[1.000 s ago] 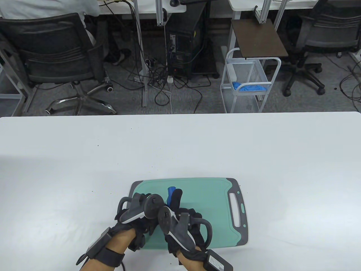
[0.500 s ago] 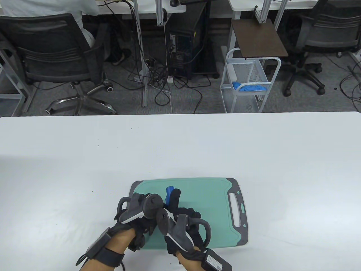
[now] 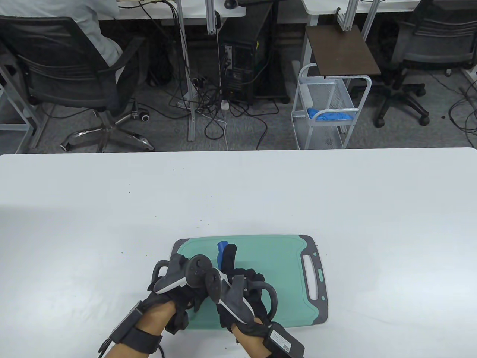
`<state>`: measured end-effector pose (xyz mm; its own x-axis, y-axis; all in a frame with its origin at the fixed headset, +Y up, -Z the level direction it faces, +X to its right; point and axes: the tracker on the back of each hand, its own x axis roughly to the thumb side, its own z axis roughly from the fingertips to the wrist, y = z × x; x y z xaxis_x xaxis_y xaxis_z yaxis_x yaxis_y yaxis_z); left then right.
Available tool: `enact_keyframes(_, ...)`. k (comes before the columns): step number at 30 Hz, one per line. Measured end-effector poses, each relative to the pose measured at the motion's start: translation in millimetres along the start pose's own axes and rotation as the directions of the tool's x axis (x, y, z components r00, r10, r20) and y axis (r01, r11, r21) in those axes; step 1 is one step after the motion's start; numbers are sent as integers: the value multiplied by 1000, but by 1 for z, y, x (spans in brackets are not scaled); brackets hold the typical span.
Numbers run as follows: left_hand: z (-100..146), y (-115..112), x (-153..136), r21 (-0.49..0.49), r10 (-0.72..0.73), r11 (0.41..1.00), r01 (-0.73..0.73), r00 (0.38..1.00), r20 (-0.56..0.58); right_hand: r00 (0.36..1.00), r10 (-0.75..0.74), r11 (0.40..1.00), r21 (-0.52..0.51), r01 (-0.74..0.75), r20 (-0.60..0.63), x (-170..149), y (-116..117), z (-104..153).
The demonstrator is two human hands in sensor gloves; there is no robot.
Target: Slice plasticine roll into thin flakes
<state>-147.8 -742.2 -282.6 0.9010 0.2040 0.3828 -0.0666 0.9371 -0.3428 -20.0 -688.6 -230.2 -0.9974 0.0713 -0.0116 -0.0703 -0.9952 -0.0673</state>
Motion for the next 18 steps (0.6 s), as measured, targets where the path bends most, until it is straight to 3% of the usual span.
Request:
enact_keyframes(2, 2, 0, 0, -31, -14, 999, 14, 1000, -5, 1000, -8, 1000, 1, 8, -4, -1, 0, 0)
enact_keyframes(18, 4, 1, -12, 81, 16, 997, -12, 999, -46, 995, -96, 992, 86, 95, 8, -11, 0, 5)
